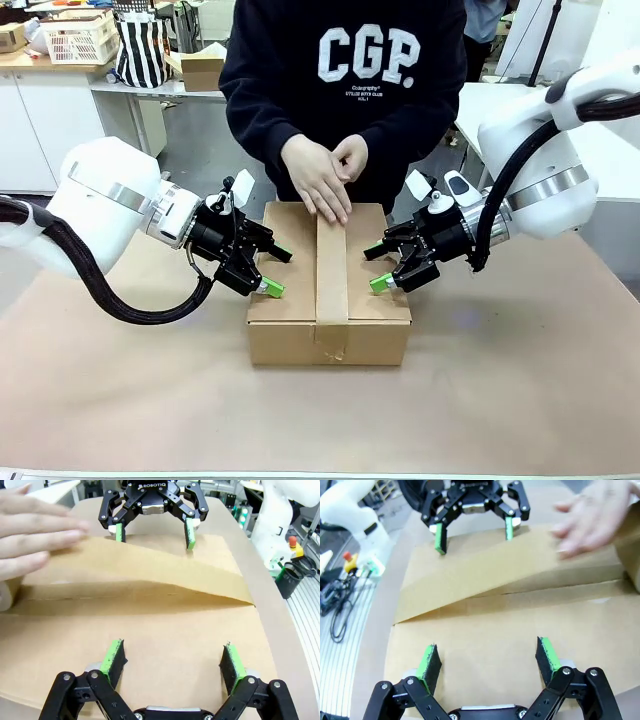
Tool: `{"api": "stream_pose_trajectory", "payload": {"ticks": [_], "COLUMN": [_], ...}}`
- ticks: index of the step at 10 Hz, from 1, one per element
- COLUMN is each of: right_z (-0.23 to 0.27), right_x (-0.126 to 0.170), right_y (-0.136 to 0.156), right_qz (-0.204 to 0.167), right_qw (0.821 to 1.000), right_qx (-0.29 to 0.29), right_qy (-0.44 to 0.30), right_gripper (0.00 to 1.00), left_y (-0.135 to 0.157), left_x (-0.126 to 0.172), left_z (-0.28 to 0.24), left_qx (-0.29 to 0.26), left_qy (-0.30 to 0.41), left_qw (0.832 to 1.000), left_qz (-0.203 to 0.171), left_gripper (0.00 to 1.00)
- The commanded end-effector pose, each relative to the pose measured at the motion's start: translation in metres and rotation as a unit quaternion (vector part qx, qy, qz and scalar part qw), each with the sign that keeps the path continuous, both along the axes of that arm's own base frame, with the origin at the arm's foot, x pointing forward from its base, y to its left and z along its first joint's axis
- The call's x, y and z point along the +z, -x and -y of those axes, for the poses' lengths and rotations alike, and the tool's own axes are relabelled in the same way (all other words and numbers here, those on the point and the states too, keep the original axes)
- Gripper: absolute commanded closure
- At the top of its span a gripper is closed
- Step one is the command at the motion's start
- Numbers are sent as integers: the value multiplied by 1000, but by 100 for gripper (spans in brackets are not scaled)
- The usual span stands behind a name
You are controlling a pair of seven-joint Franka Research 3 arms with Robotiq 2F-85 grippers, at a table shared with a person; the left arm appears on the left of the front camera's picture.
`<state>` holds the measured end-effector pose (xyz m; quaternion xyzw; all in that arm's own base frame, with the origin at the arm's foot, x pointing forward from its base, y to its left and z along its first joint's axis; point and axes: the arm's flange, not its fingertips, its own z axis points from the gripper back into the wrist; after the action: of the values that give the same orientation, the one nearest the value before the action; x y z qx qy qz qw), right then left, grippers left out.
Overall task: Pack the gift set into the box.
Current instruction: Press and hold the closed box until the human finishes sealing it.
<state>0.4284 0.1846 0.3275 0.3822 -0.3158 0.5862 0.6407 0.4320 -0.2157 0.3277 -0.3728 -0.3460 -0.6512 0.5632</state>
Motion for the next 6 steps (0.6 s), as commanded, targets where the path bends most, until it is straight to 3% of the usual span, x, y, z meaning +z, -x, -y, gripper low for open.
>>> {"api": "stream_pose_trajectory", "payload": {"ticks": [1,6], "right_z": [0,0], "right_x": [-3,-3], "right_y": [1,1], "right_qz": [-1,-1], "right_qw": [1000,1000], "right_qx": [-4,-4], "right_qy": [3,3], "right_gripper": [0,0], "left_y": [0,0], "left_x": [-3,-3], "left_z": [0,0], "left_qx": [3,3], "left_qy": [5,5], "left_qw": [1000,1000], "left_qz": [-5,-5], "left_gripper": [0,0]}}
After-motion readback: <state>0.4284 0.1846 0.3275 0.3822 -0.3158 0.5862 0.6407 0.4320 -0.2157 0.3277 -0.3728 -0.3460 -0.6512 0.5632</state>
